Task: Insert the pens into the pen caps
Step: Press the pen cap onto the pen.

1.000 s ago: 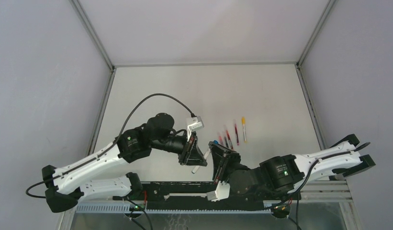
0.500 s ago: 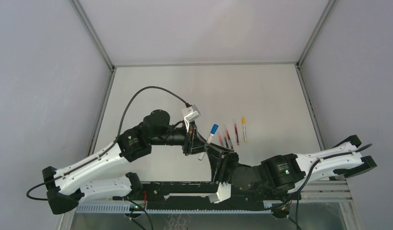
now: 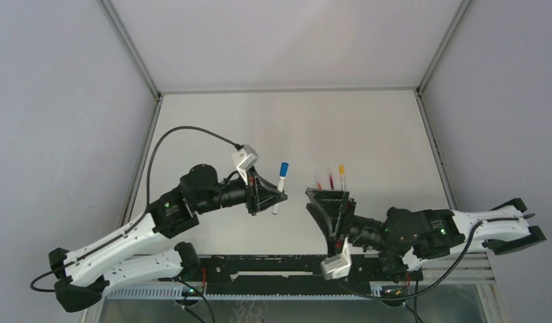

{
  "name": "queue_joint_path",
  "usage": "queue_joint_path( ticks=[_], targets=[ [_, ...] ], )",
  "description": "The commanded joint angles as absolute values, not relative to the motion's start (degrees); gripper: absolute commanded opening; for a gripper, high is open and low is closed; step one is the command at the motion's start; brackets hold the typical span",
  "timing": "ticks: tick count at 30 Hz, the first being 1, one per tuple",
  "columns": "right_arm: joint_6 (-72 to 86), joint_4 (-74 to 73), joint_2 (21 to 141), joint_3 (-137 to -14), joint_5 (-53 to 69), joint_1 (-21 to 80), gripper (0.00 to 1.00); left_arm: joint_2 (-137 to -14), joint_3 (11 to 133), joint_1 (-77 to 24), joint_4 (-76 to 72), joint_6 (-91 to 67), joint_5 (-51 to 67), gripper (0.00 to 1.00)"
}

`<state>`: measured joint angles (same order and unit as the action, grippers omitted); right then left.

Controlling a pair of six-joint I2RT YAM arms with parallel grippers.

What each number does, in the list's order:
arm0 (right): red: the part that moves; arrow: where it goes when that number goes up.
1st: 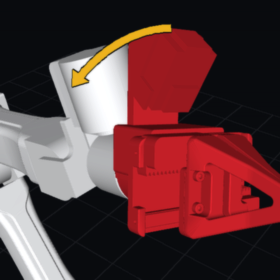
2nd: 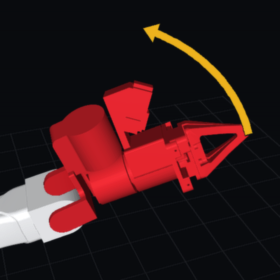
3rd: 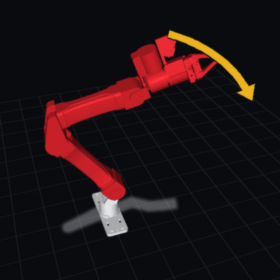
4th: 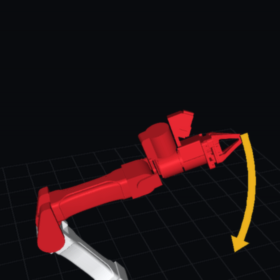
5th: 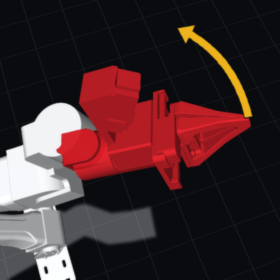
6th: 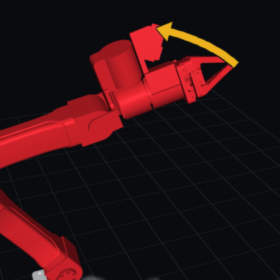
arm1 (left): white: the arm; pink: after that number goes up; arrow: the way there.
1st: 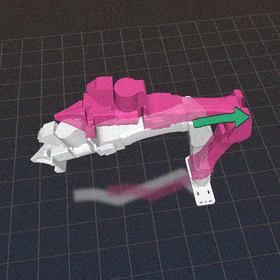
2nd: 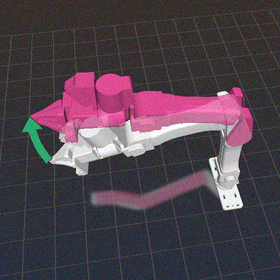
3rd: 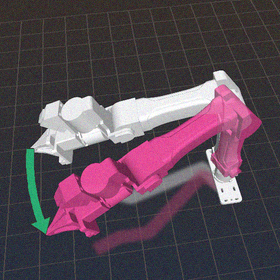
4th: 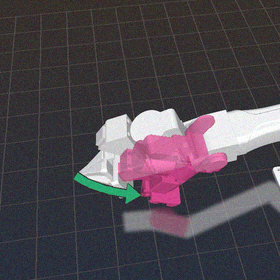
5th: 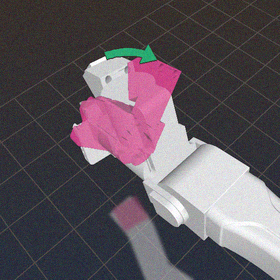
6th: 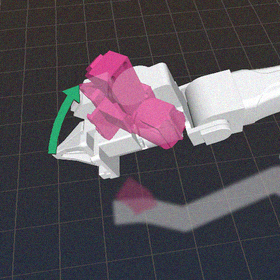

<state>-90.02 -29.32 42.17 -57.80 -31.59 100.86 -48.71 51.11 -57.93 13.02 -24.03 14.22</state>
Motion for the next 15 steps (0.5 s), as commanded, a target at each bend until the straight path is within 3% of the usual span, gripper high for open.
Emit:
queue_joint_path(
  ticks=[1, 5, 9, 15],
  targets=[
    [-59.66, -2.28, 32.96, -47.92, -13.49, 94.84, 0.67, -44.48, 49.73, -57.57, 5.55, -23.40, 8.42, 0.00],
    [-36.96, 11.80, 33.18, -44.83, -16.35, 93.23, 0.64, -43.98, 50.00, -57.57, 5.43, -22.86, 7.92, 0.00],
    [-13.60, 23.43, 37.00, -46.41, -30.08, 92.22, 0.66, -43.82, 49.85, -57.57, 4.86, -22.94, 8.59, 0.00],
    [19.96, 7.14, 42.91, -56.46, -33.55, 83.06, 0.63, -43.94, 49.67, -57.57, 3.99, -23.43, 10.11, 0.00]
  ],
)
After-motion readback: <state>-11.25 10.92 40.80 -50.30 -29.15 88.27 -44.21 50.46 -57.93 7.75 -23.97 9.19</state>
